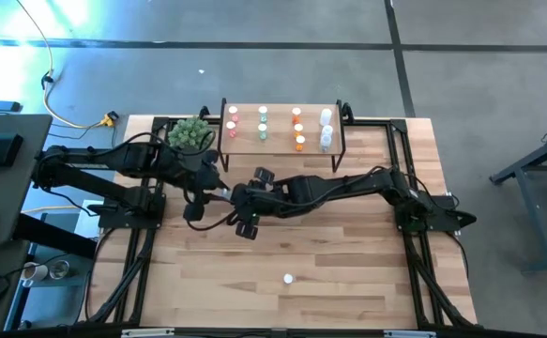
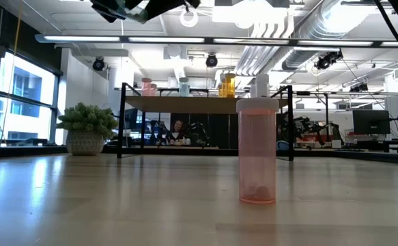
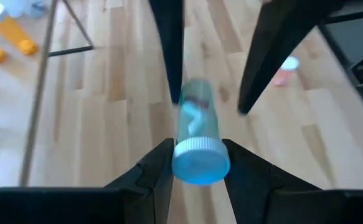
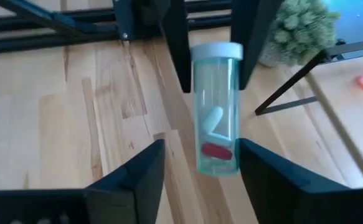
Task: Pick and place medicine bottles onto shelf by color
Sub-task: Put the blue pill bottle on the shelf aligned with the other blue pill bottles
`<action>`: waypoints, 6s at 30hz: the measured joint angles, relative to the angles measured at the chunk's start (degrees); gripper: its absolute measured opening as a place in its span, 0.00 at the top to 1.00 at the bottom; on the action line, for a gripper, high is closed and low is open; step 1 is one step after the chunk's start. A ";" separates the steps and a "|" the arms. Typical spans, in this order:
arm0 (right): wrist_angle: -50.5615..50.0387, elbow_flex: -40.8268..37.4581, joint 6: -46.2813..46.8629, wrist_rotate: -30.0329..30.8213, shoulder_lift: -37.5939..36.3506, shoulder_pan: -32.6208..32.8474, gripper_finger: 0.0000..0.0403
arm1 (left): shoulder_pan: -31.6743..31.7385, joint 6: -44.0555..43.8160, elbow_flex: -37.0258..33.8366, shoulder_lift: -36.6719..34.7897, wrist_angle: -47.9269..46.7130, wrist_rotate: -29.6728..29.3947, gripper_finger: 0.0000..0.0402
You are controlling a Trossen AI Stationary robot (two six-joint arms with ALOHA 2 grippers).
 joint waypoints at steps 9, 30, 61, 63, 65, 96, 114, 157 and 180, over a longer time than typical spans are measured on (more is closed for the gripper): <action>-4.67 0.02 -0.98 3.83 -4.36 -1.20 0.50 | 0.18 1.56 0.00 -0.02 -0.28 -3.64 0.71; -12.02 0.02 -8.48 5.70 -11.32 -10.88 0.50 | 9.85 8.45 1.51 0.51 -4.36 -6.49 0.71; 5.51 -8.85 -31.61 -39.76 -11.65 -20.92 0.50 | 13.08 -1.50 11.06 5.70 -14.86 1.51 0.71; 6.89 -9.67 -31.87 -39.74 -11.65 -20.37 0.50 | 13.08 -0.79 11.06 5.70 -14.01 1.51 0.71; 7.38 -10.22 -31.69 -39.73 -11.65 -19.97 0.50 | 13.08 -0.47 11.06 5.70 -13.59 1.51 0.71; 10.98 -12.52 -27.85 -39.59 -9.91 -19.39 0.50 | 13.06 -0.86 10.99 5.70 -6.93 1.62 0.71; 11.32 -12.46 -26.95 -32.62 -9.88 -19.37 0.50 | 13.08 -0.86 10.99 5.70 -5.25 1.47 0.71; 7.97 -12.33 -28.31 -26.06 -13.75 -19.11 0.50 | 13.06 1.57 10.99 5.70 -0.18 0.68 0.71; 8.93 -12.38 -30.29 -27.11 -13.75 -19.13 0.58 | 13.06 2.14 10.99 5.68 6.51 0.86 0.71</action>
